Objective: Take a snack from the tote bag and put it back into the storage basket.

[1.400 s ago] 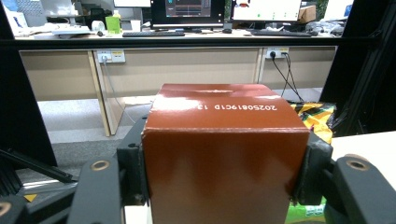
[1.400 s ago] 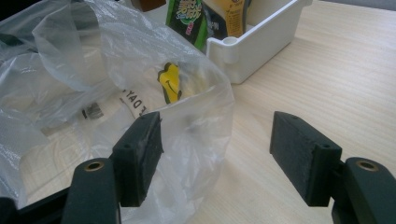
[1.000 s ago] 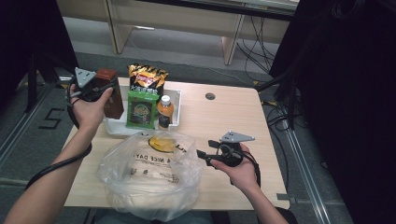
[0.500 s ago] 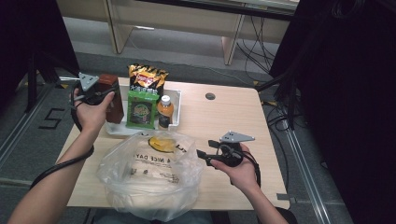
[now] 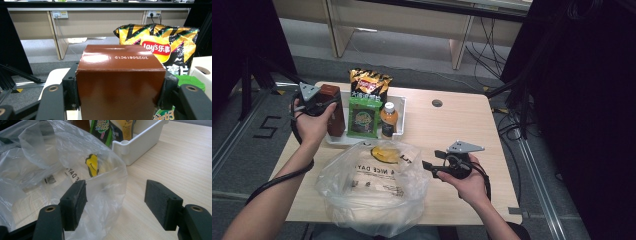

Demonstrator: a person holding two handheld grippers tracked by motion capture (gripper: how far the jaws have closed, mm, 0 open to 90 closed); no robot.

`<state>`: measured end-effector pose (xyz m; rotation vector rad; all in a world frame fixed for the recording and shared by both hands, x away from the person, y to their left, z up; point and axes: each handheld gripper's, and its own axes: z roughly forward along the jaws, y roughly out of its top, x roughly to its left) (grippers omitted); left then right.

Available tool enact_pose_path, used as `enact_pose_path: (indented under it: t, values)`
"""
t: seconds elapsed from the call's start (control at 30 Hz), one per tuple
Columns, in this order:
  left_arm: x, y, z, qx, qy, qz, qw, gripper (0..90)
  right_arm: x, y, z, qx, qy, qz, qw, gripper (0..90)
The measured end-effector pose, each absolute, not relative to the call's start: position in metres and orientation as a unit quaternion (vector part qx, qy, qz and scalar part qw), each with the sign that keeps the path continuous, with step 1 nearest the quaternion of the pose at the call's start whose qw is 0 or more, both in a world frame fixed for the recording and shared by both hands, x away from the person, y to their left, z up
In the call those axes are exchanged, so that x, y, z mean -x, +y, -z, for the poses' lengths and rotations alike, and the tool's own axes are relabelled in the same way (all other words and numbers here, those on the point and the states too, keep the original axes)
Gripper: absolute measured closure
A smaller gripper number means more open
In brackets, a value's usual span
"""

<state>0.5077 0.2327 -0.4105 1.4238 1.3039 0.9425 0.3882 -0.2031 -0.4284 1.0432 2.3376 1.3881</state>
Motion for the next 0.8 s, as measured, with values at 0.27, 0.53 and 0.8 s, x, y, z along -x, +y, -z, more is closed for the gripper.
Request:
enact_pose_path:
  t: [0.27, 0.53, 0.8]
  values:
    - [-0.5096, 0.2317, 0.4182, -0.585, 0.542, -0.38, 0.468, 36.4, -0.3884, -0.2033, 0.4286, -0.354, 0.798, -0.474, 0.115, 34.8]
    - [-0.5098, 0.2328, 0.4188, -0.587, 0.544, -0.377, 0.467, 35.8, -0.3868, -0.2019, 0.4282, -0.36, 0.796, -0.474, 0.11, 34.6]
    - [-0.5071, 0.2361, 0.4198, -0.586, 0.548, -0.367, 0.47, 25.1, -0.3866, -0.2013, 0.4287, -0.357, 0.797, -0.474, 0.114, 34.3]
